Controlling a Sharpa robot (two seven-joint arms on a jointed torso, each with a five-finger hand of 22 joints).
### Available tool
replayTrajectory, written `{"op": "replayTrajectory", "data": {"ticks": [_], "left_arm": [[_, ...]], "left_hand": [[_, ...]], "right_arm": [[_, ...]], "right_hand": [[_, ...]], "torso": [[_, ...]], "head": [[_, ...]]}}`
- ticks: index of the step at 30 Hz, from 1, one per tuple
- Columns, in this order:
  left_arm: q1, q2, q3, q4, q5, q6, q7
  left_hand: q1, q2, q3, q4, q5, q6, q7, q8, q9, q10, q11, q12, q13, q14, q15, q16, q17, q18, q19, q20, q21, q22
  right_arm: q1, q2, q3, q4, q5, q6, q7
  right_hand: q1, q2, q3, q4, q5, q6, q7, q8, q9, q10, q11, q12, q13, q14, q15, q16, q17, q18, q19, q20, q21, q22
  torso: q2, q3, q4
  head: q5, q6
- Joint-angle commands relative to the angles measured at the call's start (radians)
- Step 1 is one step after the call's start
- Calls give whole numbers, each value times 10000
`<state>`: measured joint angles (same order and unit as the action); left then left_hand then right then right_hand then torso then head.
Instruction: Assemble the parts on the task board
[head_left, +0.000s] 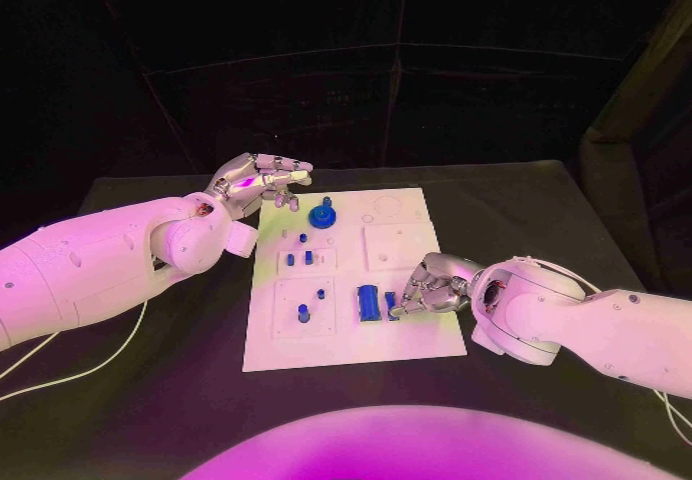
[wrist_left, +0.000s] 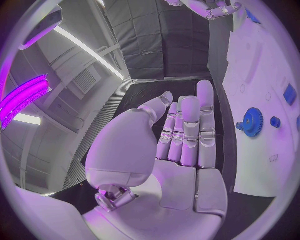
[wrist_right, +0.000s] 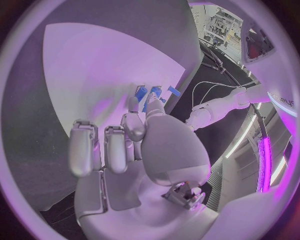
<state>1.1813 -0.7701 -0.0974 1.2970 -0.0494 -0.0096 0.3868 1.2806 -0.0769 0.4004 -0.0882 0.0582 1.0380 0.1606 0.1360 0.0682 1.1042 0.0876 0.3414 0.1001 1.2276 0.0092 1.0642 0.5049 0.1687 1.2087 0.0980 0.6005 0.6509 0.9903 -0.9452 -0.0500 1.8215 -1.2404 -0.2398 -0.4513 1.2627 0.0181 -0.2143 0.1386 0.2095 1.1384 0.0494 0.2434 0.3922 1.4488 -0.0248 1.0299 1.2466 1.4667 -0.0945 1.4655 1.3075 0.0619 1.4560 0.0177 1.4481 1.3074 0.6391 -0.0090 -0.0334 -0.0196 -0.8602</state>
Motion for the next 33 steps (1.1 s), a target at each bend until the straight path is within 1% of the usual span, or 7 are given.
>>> {"op": "replayTrajectory", "data": {"ticks": [1, 8, 14, 22, 26, 29, 33], "left_arm": [[14, -2, 9, 5, 39, 100, 25], [14, 13, 9, 9, 39, 113, 30], [14, 7, 9, 2, 39, 107, 29], [14, -1, 9, 2, 39, 106, 28], [14, -3, 8, -2, 39, 110, 35], [14, -3, 8, -5, 39, 101, 44], [14, 11, 8, -24, 39, -11, 67]], "left_hand": [[-7, 72, -69, 11, -28, -89, 12, 68, 7, -63, -6, 40, -3, -60, -28, 0, -2, 139, -7, 91, -61, -16], [-7, 72, -69, 11, -28, -89, 12, 68, 7, -63, -6, 40, -3, -60, -28, 0, -2, 139, -7, 91, -61, -16], [-7, 72, -69, 11, -28, -89, 12, 68, 7, -63, -6, 40, -3, -60, -28, 0, -2, 139, -7, 91, -61, -16], [-7, 72, -69, 11, -28, -89, 12, 68, 7, -63, -6, 40, -3, -60, -28, 0, -2, 139, -7, 91, -61, -16], [-7, 72, -69, 11, -28, -89, 12, 68, 7, -63, -6, 40, -3, -60, -28, 0, -2, 139, -7, 91, -61, -16], [-8, 79, -90, 17, -30, -103, 18, 79, 6, -83, 1, 53, -8, -75, -25, -5, -36, 139, -3, 93, -73, -26], [-75, 58, -176, 66, -32, -137, 26, 99, 4, -129, 19, 74, -20, -370, 12, -260, -433, 125, -131, 120, -181, -84]], "right_arm": [[8, 78, 0, -83, -211, 265, -174], [6, 298, 0, -322, -594, 442, -502], [4, 451, -1, -446, -830, 504, -580], [3, 434, -1, -388, -799, -116, -175], [4, 264, 0, -279, -179, -570, 535], [8, 82, 2, -141, 677, -947, 1553], [31, -139, 6, -13, 2400, -1411, 3141]], "right_hand": [[178, 67, 17, -119, 3, -25, -9, -69, 9, -71, -21, -56, -18, 750, 49, -38, 1138, -84, -2, 46, -27, 179], [339, 132, 28, -234, 0, -6, -23, -76, 17, -67, -34, -66, -28, 752, 40, -36, 1136, -84, -1, 40, -29, 180], [424, 152, 26, -302, -18, 9, -30, -78, 22, -69, -41, -85, -42, 753, 35, -33, 1138, -83, -1, 36, -31, 181], [135, 87, -207, -176, 96, 43, -11, -83, 36, -39, -26, -59, -35, 754, 44, -31, 1132, -87, 8, 39, -27, 195], [-125, -24, -440, -34, 163, -88, 38, -169, 18, -65, 13, -138, -81, 739, 67, -82, 1058, -69, -34, 51, -76, 113], [-128, 25, -494, 0, 235, -397, 136, -350, -40, -42, 87, 31, 24, 756, 117, -25, 1126, -81, -11, 79, -51, 164], [34, 75, -539, -71, 223, -1011, 358, -706, -197, -377, 271, -787, -447, 676, 263, -277, 783, 26, -275, 191, -346, -361]], "torso": [[5, -6, -6], [12, 5, 1], [2, -1, -10], [-2, 0, -18], [-7, -2, -3], [-22, -12, -1], [-61, -30, 0]], "head": [[7, -13], [53, -58], [59, -79], [57, -57], [36, -34], [30, 1], [5, 100]]}}
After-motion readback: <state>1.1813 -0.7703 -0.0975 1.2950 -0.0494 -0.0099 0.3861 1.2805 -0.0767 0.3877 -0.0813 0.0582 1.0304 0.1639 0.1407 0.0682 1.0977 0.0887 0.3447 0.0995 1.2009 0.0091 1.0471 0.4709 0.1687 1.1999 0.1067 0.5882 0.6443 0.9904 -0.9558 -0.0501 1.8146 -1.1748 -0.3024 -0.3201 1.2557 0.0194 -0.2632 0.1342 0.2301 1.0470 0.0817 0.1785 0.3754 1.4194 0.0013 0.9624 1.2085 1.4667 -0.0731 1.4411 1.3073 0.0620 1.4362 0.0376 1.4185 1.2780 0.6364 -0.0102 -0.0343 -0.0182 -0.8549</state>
